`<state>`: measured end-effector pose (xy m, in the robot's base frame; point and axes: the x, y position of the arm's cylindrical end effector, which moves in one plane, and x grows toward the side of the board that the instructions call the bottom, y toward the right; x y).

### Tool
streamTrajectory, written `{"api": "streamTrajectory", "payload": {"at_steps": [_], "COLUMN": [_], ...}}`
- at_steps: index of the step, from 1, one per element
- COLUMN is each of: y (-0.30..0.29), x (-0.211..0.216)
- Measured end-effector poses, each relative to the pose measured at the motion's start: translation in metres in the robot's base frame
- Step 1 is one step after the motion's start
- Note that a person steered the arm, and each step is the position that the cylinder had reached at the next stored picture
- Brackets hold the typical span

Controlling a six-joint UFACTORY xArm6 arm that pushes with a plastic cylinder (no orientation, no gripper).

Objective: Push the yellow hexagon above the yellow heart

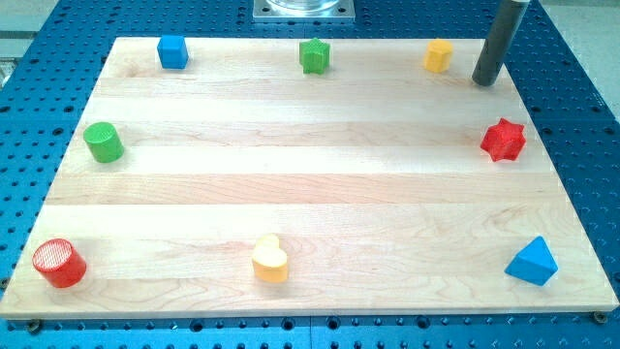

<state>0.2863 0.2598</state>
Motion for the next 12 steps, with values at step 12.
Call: {"api": "streamTrajectory", "payload": {"at_steps": [12], "y": [-0.185], "x": [-0.04]}}
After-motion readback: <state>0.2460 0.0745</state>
